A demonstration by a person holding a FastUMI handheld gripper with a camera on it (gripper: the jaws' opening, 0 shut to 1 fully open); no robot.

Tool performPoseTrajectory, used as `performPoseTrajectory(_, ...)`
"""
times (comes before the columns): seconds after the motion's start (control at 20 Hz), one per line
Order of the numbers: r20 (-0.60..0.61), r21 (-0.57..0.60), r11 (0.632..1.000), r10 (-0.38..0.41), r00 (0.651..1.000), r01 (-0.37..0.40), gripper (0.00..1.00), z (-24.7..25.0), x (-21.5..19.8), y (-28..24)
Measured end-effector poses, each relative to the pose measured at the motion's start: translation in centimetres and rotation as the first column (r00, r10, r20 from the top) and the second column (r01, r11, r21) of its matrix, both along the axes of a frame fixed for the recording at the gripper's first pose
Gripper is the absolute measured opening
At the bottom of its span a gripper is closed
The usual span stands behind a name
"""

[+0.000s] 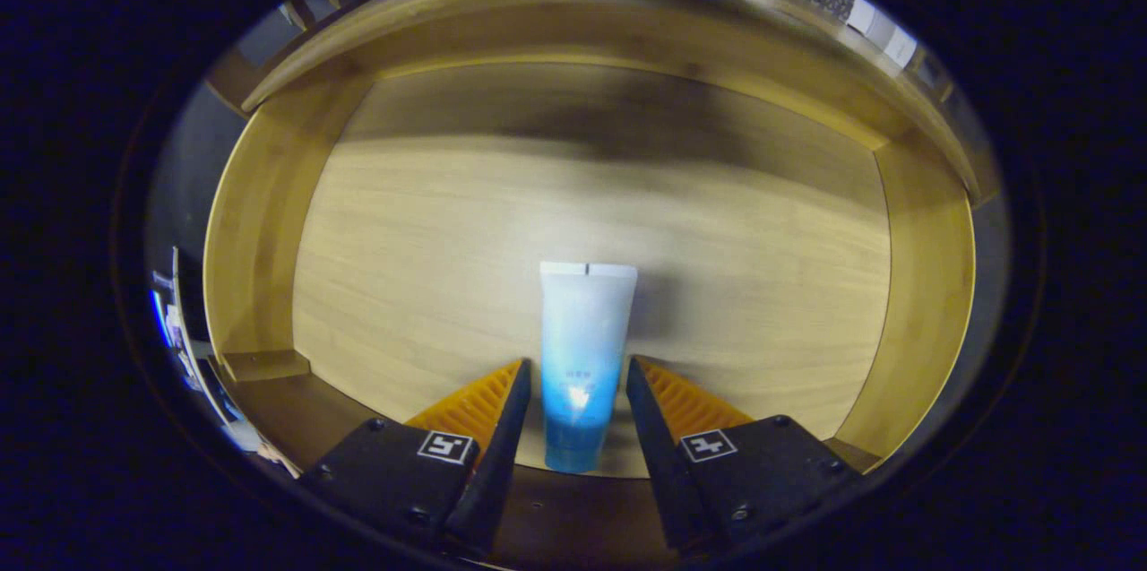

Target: Pull open the drawer, take out the items inside it, and place them on the countertop above the cabinet.

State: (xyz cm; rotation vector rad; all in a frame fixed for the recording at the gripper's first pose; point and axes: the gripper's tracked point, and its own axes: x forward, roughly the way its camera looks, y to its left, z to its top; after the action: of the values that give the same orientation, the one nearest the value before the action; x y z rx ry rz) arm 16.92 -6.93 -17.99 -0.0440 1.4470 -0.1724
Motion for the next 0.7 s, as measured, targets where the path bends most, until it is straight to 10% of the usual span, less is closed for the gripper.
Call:
performPoseTrajectory(0.15, 0.008, 0.004, 1.0, 0.0, 1.0, 0.0, 0.53, -0.1, 0.0, 0.0)
performPoseTrajectory(0.7, 0.142, -0.01, 1.0, 0.008, 0.99, -0.007, 0.46, 5.7, 0.8, -0.3)
